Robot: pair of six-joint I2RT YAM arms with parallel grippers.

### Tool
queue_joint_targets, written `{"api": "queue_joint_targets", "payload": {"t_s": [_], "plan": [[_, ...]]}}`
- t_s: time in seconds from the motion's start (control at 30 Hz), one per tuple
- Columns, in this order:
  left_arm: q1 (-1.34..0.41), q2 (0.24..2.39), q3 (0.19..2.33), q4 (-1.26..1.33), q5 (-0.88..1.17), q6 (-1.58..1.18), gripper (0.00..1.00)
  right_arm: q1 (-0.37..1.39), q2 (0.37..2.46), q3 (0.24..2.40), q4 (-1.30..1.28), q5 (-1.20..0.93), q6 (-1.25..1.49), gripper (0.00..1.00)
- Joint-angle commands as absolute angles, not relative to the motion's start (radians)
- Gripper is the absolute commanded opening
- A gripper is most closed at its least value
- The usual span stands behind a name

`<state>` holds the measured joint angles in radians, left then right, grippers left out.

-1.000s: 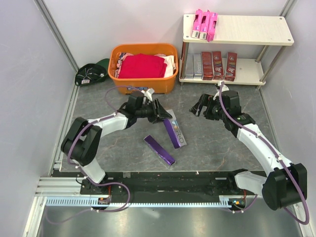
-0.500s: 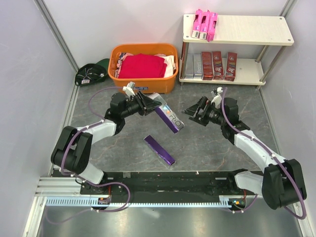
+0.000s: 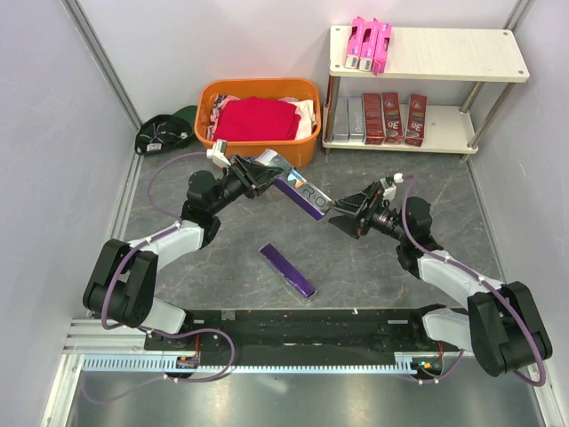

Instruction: Place and organize the toothpastes onto the shelf

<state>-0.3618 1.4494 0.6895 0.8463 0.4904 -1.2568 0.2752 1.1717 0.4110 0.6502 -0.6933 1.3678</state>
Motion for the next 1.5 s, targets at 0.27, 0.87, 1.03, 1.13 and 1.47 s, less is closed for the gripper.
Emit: {"api": "queue_joint_targets", "payload": {"t_s": [0.27, 0.87, 1.03, 1.13, 1.47], "plan": [[-0.359, 1.468, 0.704, 1.003, 0.479, -1.361, 0.40, 0.339, 1.267, 0.379, 1.066, -0.672, 1.508, 0.81], [-0.359, 1.450, 0.686, 0.994, 0.503, -1.338, 0.64, 0.357, 1.272, 0.410, 1.106, -0.653, 1.508, 0.27], [-0.359, 1.421, 0.689, 0.916, 0.514, -1.281, 0.94, 0.357, 1.269, 0.434, 1.071, -0.649, 1.483, 0.22], [-0.359, 1.404, 0.707, 0.836, 0.525, -1.220, 1.00, 0.357, 1.253, 0.457, 1.020, -0.640, 1.453, 0.20], [-0.359, 1.345, 0.759, 0.580, 0.509, -1.037, 1.00, 0.350, 1.169, 0.626, 0.689, -0.578, 1.246, 0.13]]}}
